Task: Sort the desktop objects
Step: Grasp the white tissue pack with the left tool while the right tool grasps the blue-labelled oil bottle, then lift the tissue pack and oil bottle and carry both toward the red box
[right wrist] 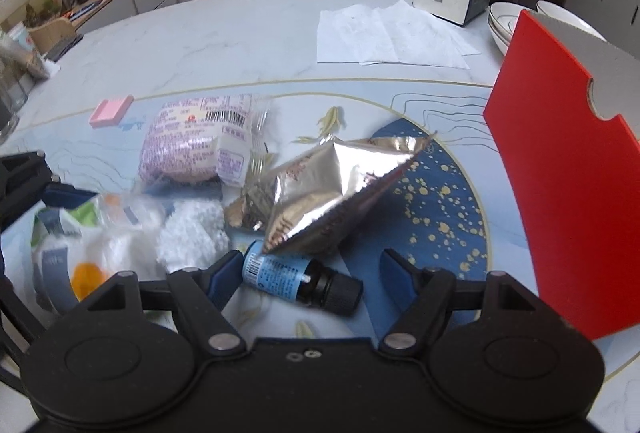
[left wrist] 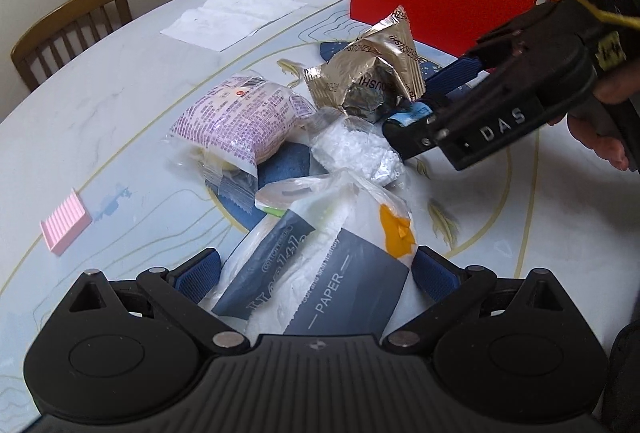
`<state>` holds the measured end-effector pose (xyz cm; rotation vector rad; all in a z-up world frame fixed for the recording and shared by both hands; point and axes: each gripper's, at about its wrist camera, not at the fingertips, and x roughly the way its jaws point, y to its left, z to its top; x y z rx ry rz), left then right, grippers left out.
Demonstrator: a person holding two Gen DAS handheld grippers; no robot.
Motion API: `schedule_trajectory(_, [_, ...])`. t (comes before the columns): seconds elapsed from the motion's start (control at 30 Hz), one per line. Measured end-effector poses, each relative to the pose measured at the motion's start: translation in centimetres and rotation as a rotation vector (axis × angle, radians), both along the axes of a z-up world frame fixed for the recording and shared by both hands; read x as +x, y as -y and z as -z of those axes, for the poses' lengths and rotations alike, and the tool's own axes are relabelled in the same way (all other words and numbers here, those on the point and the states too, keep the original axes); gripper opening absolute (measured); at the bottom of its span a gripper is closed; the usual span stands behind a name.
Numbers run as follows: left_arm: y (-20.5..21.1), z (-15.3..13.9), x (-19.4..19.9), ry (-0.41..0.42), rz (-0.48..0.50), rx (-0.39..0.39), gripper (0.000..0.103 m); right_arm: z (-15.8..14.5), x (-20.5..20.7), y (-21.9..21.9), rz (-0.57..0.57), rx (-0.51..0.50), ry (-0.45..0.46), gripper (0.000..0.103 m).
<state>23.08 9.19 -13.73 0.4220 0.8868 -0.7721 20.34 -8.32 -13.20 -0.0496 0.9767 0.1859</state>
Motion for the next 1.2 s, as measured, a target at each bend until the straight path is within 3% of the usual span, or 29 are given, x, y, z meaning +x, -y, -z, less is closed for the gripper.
schedule_trajectory(0.27, [0.2,-0.2,-2.1,0.003,-0.034,-0.005,0.098,0.1,-1.4,1.0,-0.039,-0.013,0.035,0.073])
schedule_trajectory(0.43, [0.4,-0.6,-2.8,0.004,-0.068,-0.005,0.091,0.1,-1.4,1.4,-0.074,-0.007,0.058,0.061])
schedule_trajectory(0.63, [0.9,-0.9,-3.6,0.018,-0.110,0.001,0.075,-0.1,-1.4,1.9,-0.084,0.004,0.051,0.060])
schedule_trajectory(0.8, [1.4,-1.5,-4.4,0.043,-0.160,0.014,0.056,-0.2,-2.0,2.5,-0.091,0.008,0.040,0.060])
schedule_trajectory(1.2, [2.6,-3.2,-6.5,0.000,-0.266,-0.031,0.050,-2.6,-5.1,4.9,-0.115,0.048,0.064,0.060])
